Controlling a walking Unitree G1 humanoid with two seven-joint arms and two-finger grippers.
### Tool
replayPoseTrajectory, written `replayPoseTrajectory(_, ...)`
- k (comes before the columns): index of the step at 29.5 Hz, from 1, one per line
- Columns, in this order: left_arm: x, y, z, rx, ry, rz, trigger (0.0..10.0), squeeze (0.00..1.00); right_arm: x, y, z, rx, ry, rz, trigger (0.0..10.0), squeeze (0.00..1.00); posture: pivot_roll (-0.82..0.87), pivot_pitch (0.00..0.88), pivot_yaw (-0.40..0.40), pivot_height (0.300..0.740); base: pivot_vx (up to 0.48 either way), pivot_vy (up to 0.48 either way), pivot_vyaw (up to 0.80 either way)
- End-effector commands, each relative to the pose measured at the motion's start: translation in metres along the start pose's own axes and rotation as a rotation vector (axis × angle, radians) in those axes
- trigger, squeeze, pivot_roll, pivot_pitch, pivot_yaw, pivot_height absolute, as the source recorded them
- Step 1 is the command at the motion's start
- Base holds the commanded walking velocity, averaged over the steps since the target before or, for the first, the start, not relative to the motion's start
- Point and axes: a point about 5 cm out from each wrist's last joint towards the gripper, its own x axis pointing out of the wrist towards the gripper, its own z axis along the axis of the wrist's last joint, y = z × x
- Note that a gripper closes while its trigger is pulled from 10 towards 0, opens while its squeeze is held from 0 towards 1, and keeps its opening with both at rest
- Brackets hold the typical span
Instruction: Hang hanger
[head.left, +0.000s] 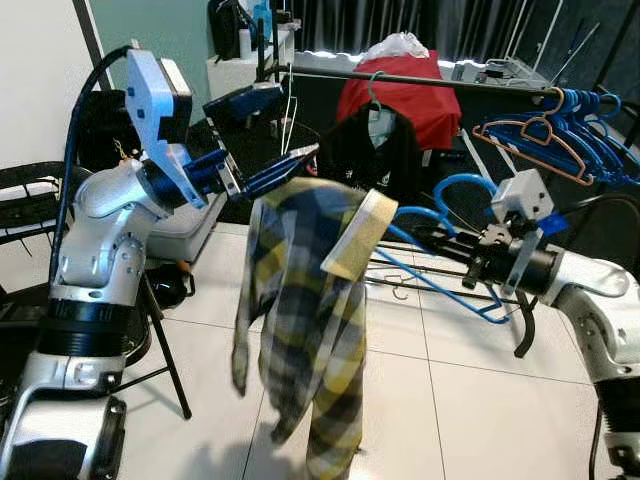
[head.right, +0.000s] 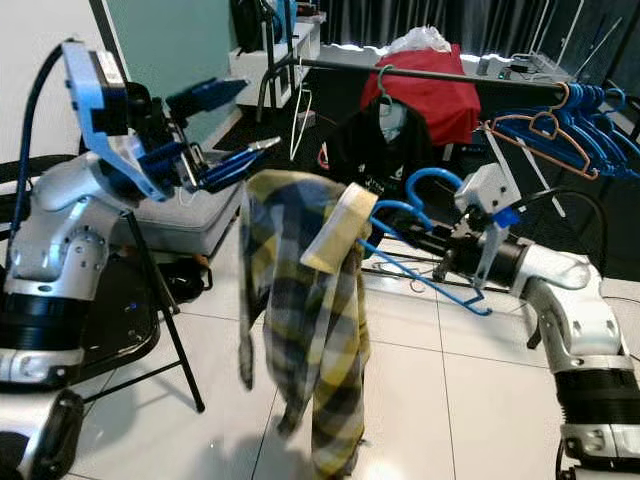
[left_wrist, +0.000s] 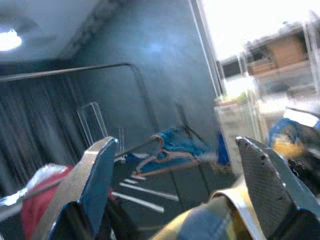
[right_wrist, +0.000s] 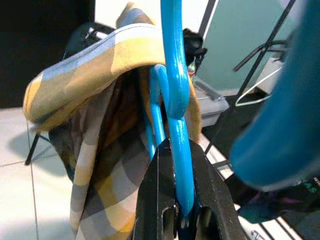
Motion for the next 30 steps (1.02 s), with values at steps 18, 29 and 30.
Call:
replayPoseTrajectory(18,-0.011,-0.103,-0.106,-0.405,0.396,0.391,10.0,0.0,0.037,0.004,0.03,0.037,-0.233,-0.096,0.0,0.0,-0.1,0.0,-0.022,0.74,0.0,0.0,0.0)
replayPoseTrajectory(29,-0.008,-0.087,-0.093,-0.098,0.388,0.529,10.0,0.0,0.043,0.02,0.032,0.091,-0.271,-0.009,0.0,0.0,-0.11,0.0,-0.02,0.74,0.0,0.0,0.0)
replayPoseTrajectory(30,-0.006,-0.082,-0.091,-0.042,0.382,0.551,10.0,0.0,0.043,0.025,0.033,0.098,-0.278,0.02,0.0,0.0,-0.11,0.0,-0.018,0.74,0.0,0.0,0.0)
